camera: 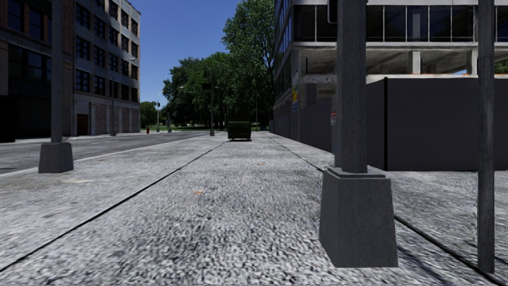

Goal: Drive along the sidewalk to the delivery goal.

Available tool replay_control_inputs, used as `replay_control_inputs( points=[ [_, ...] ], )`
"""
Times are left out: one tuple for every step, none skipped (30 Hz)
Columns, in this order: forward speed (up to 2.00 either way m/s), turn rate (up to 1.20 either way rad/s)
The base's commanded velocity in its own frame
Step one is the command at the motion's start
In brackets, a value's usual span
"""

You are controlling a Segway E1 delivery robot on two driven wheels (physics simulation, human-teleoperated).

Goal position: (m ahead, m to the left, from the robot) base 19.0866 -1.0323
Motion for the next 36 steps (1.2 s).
replay_control_inputs(
  points=[
    [2.00, 0.00],
    [2.00, 0.00],
    [2.00, 0.00],
    [2.00, 0.00],
    [2.00, 0.00],
    [2.00, 0.00],
    [2.00, 0.00],
    [2.00, 0.00],
    [2.00, 0.00],
    [2.00, 0.00],
    [2.00, 0.00],
    [2.00, 0.00],
    [2.00, 0.00],
    [2.00, 0.00],
    [2.00, 0.00],
    [2.00, 0.00],
    [2.00, 0.00],
    [2.00, 0.00],
    [2.00, 0.00],
    [2.00, 0.00],
    [2.00, 0.00],
    [2.00, 0.00],
    [2.00, 0.00],
    [2.00, 0.00],
    [2.00, 0.00],
    [2.00, 0.00],
    [2.00, 0.00],
    [2.00, 0.00],
    [2.00, 0.00],
    [2.00, 0.00],
    [2.00, 0.00],
    [2.00, 0.00],
    [2.00, 0.00],
    [2.00, 0.00],
    [2.00, 0.00],
    [2.00, 0.00]
  ],
)
